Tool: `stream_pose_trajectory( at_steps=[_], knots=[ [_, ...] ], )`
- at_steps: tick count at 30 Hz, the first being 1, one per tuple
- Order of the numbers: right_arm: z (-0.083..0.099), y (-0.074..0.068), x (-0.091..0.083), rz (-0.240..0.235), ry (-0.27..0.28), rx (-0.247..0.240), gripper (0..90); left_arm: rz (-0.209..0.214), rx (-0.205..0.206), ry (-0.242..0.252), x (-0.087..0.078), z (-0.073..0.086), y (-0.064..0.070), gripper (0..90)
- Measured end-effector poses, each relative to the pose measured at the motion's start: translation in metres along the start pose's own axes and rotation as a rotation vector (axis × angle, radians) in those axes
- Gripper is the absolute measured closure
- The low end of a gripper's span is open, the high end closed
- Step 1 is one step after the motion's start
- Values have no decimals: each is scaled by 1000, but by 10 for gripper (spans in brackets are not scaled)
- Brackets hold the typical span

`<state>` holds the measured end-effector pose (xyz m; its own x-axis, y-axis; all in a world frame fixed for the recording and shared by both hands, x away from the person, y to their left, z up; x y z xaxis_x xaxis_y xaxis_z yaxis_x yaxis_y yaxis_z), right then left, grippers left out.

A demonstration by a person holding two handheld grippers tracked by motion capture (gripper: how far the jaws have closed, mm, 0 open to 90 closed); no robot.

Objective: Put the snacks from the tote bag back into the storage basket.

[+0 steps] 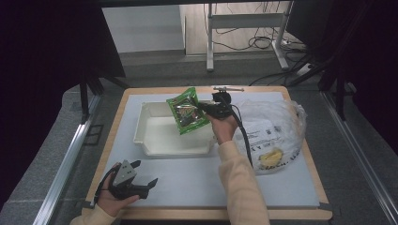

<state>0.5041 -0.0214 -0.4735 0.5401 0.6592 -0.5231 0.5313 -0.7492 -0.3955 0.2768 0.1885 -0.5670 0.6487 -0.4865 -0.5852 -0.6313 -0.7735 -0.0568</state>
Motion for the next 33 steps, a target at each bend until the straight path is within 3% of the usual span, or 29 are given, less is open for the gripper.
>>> stream_pose_trajectory(
  at_steps=[33],
  knots=[
    [11,-28,37,-22,-49,-12,900,10,-8,8,-1,-1,0,103]
  ],
)
Point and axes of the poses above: each handheld gripper's, and its own axes: x roughly forward along the jaws, z roughly out of its underside, y roughly to its right, the point moved 8 cm from there along x, roughly forward along the jaws, and after that the axes turned 2 degrees about -y, right-handed, at the moved point
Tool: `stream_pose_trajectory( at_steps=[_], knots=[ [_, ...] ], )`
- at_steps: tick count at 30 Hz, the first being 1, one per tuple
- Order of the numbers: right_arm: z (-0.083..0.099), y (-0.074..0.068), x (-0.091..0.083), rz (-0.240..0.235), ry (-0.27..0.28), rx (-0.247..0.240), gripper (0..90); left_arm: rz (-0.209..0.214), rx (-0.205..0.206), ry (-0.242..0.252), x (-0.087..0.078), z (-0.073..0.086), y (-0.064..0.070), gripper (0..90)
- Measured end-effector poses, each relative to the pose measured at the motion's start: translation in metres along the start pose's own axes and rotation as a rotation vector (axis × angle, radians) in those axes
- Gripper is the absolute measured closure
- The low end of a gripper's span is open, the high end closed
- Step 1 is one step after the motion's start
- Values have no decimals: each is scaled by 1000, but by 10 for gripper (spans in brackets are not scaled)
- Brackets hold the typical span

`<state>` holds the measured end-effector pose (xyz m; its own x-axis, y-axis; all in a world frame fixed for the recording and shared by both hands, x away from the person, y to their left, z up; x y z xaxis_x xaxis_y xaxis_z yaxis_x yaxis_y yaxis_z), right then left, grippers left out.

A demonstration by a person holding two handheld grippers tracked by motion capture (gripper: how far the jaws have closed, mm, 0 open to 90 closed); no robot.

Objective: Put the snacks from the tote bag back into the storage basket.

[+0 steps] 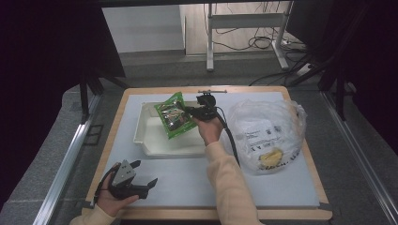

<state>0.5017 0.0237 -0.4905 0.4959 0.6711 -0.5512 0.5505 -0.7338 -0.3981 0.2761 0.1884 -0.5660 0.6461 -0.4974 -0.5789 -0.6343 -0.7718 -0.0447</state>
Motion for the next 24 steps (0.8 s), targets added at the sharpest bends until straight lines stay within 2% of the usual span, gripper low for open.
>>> stream_pose_trajectory(
  at_steps=[12,24],
  knots=[
    [3,-11,12,-11,-8,-12,900,2,-1,3,-1,0,0,103],
    [7,-18,24,-16,-13,5,900,4,0,4,-1,-1,0,103]
  ],
)
Point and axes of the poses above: each handheld gripper's, and its own axes: x roughly forward along the jaws, z roughly out of its underside, y roughly to its right, the point moved 8 cm from there along x, roughly forward along the jaws, and after that the axes turned 2 degrees about -y, right-handed, at the moved point
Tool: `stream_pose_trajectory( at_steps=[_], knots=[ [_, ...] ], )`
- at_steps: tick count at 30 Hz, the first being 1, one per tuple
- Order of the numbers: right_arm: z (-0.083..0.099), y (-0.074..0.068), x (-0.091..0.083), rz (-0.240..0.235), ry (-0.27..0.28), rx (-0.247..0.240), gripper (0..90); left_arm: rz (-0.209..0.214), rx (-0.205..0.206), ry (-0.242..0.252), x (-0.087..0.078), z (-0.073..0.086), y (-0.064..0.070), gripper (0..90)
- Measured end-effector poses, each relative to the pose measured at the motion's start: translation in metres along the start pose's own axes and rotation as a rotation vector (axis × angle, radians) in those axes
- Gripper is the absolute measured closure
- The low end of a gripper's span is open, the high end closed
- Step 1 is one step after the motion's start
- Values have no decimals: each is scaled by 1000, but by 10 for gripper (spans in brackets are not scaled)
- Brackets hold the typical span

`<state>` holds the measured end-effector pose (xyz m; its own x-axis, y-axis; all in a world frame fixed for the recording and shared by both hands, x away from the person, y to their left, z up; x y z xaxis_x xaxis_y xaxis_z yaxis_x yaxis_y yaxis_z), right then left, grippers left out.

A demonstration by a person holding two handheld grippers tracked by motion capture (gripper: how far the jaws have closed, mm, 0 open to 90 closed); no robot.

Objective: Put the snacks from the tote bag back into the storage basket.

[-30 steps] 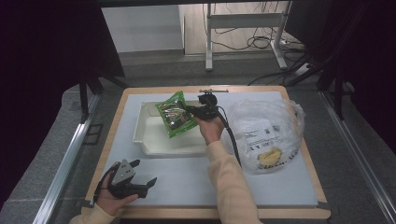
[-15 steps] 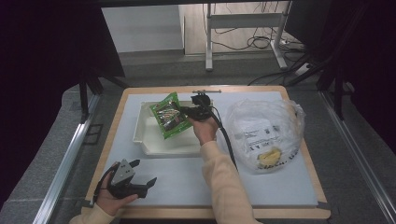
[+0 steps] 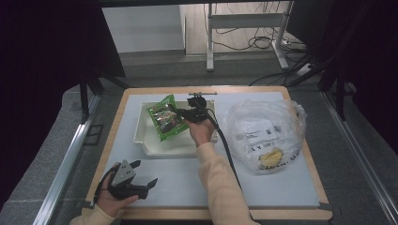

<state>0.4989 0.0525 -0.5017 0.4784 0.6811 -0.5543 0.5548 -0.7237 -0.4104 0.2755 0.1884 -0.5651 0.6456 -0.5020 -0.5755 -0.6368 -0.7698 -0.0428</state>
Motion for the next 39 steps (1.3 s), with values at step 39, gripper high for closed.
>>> stream_pose_trajectory(
  at_steps=[39],
  knots=[
    [21,-21,23,50,-121,-100,605,4,3,2,-1,0,-1,103]
  ],
)
Point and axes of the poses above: each handheld gripper's, and its own axes: x roughly forward along the jaws, z roughly out of its underside, y roughly to its right, the point moved 8 cm from there along x, roughly forward along the jaws, and after that the axes turned 2 degrees about -y, right-handed, at the moved point
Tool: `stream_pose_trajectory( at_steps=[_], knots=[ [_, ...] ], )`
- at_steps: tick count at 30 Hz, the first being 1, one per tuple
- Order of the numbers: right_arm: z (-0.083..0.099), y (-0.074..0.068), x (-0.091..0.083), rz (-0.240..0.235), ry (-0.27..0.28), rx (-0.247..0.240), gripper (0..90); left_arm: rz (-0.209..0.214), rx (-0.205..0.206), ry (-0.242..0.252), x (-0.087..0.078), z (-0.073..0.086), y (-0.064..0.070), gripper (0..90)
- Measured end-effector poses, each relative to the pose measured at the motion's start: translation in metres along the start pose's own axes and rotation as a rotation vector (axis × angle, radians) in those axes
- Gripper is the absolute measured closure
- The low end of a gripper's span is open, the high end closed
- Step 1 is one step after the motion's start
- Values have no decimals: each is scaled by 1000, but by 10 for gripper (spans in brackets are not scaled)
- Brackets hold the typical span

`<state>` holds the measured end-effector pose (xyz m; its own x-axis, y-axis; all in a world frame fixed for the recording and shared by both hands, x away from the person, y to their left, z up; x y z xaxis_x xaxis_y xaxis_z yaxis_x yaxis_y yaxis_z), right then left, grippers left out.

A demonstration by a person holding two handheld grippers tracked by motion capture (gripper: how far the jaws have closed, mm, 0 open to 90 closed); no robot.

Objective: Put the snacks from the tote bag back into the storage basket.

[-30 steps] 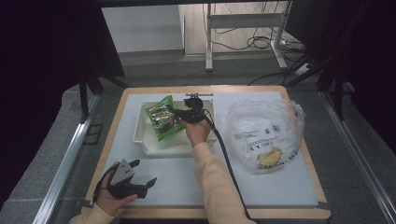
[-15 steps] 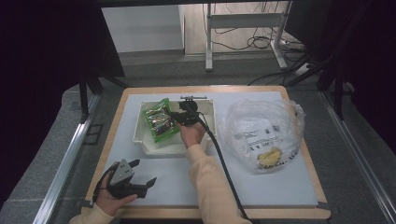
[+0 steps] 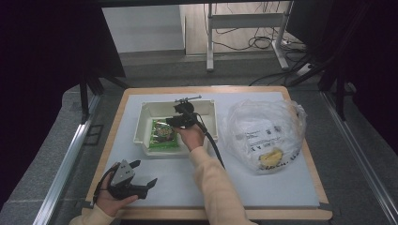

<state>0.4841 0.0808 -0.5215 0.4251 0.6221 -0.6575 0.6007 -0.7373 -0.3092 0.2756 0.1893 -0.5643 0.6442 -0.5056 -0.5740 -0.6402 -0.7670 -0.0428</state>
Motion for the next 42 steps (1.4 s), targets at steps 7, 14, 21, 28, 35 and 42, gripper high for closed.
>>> stream_pose_trajectory(
  at_steps=[7,14,21,28,35,42],
  knots=[
    [-5,2,-22,-28,15,-43,550,-2,0,-5,1,0,1,103],
    [-1,6,-38,-39,25,-77,528,-7,3,-10,3,1,0,103],
    [5,13,-47,-57,31,-87,512,-9,6,-14,3,2,0,103],
    [13,19,-61,-63,43,-106,496,-11,3,-18,5,2,0,103],
    [23,28,-83,-59,66,-136,469,-22,5,-32,6,4,-1,103],
    [37,41,-117,-48,93,-180,453,-26,7,-48,10,6,1,103]
  ],
)
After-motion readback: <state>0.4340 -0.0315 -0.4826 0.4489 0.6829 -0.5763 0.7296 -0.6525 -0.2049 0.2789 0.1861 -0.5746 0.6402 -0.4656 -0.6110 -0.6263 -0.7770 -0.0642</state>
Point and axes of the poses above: each handheld gripper's, and its own axes: x roughly forward along the jaws, z roughly out of its underside, y roughly to its right, the point moved 8 cm from there along x, roughly forward along the jaws, and after that the axes turned 2 degrees about -y, right-handed, at the moved point
